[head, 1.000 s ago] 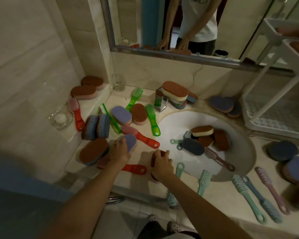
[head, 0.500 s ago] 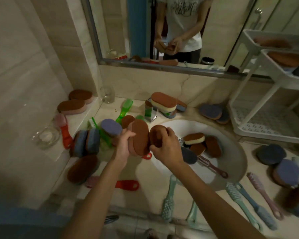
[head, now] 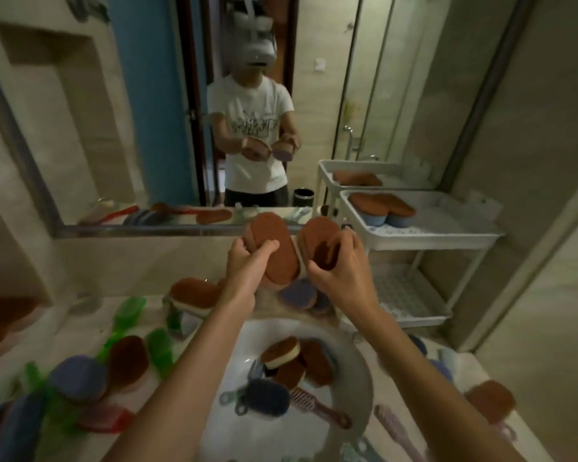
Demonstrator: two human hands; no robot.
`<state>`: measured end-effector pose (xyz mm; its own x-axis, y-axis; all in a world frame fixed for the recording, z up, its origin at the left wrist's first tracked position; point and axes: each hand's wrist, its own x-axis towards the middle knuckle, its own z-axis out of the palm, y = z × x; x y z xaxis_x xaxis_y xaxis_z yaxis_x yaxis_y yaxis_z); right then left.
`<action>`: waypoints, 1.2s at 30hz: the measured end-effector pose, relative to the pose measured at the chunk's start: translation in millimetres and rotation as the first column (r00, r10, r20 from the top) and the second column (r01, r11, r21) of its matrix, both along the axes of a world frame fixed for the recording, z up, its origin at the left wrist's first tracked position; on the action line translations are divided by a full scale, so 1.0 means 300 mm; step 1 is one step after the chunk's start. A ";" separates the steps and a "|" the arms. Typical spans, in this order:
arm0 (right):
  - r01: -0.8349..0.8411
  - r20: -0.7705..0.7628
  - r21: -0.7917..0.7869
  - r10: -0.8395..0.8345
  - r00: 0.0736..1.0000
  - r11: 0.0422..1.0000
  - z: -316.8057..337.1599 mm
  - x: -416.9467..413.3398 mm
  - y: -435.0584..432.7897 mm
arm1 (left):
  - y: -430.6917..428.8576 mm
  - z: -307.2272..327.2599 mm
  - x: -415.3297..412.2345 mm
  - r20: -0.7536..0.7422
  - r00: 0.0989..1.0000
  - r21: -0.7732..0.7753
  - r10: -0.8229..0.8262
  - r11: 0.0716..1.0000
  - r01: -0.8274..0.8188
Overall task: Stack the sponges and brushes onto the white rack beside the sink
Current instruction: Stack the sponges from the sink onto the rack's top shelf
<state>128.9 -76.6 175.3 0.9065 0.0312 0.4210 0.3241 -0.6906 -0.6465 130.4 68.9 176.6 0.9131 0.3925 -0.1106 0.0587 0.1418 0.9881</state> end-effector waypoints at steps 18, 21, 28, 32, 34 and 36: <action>0.290 -0.252 0.240 -0.229 0.940 0.926 0.215 0.646 -0.730 | -0.639 0.267 0.550 -0.078 0.964 -0.036 -0.253 0.967 0.251; 0.251 -0.284 0.237 -0.181 0.942 0.938 0.156 0.708 -0.747 | -0.684 0.243 0.597 -0.085 0.964 -0.083 -0.252 0.966 0.245; 0.219 -0.380 0.289 -0.098 0.920 0.932 0.089 0.794 -0.717 | -0.728 0.203 0.655 -0.059 0.951 -0.403 -0.304 0.879 0.256; 0.251 -0.342 0.227 -0.164 0.925 0.941 0.062 0.824 -0.711 | -0.715 0.178 0.676 -0.052 0.957 -0.473 -0.287 0.851 0.229; 0.240 -0.348 0.223 -0.153 0.925 0.945 0.055 0.832 -0.714 | -0.711 0.173 0.679 -0.043 0.961 -0.489 -0.274 0.845 0.218; 0.220 -0.360 0.235 -0.125 0.924 0.947 0.046 0.837 -0.718 | -0.711 0.167 0.682 -0.043 0.962 -0.479 -0.271 0.850 0.218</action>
<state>379.9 -292.0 189.1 0.9761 -0.2084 0.0609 -0.0536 -0.5031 -0.8626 334.9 -144.4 226.7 0.9454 0.0362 -0.3240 0.2515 0.5511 0.7957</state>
